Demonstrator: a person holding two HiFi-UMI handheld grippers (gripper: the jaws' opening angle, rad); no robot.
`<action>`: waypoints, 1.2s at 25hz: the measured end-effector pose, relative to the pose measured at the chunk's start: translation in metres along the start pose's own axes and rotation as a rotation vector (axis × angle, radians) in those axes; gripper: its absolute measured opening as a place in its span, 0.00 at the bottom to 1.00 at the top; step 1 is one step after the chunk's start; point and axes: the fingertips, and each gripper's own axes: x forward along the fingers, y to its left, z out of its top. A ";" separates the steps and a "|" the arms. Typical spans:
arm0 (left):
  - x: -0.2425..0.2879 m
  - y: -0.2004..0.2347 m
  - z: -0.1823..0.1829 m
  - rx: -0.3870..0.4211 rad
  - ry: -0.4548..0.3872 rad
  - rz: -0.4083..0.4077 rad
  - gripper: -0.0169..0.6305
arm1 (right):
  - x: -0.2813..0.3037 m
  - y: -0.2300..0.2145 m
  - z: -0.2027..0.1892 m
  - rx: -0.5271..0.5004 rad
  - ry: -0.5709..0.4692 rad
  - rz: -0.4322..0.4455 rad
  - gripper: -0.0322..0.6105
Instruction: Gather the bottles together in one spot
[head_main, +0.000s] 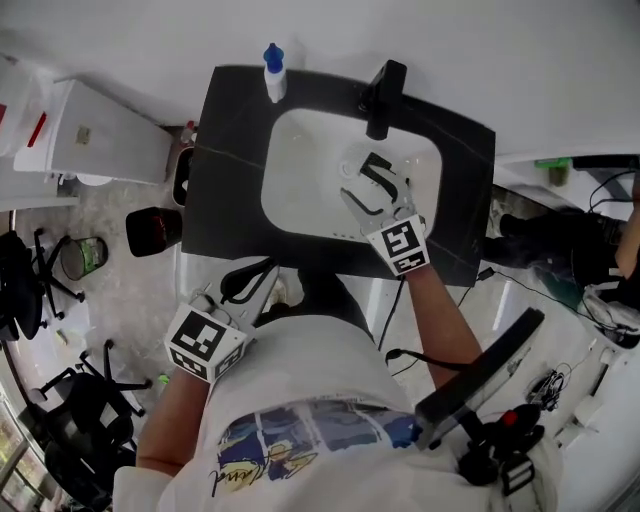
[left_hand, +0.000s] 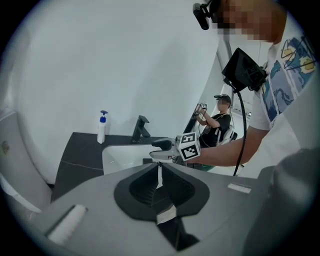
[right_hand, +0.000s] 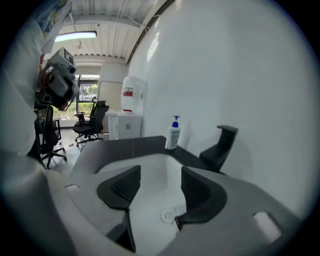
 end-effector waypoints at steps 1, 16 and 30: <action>0.003 -0.003 0.000 0.006 0.006 -0.014 0.07 | -0.007 -0.004 -0.018 -0.005 0.041 -0.014 0.44; 0.031 -0.013 0.004 0.025 0.056 -0.072 0.07 | -0.023 -0.072 -0.180 -0.211 0.585 -0.002 0.43; 0.037 0.004 0.001 -0.041 0.075 -0.016 0.07 | 0.010 -0.086 -0.254 -0.384 0.885 0.110 0.42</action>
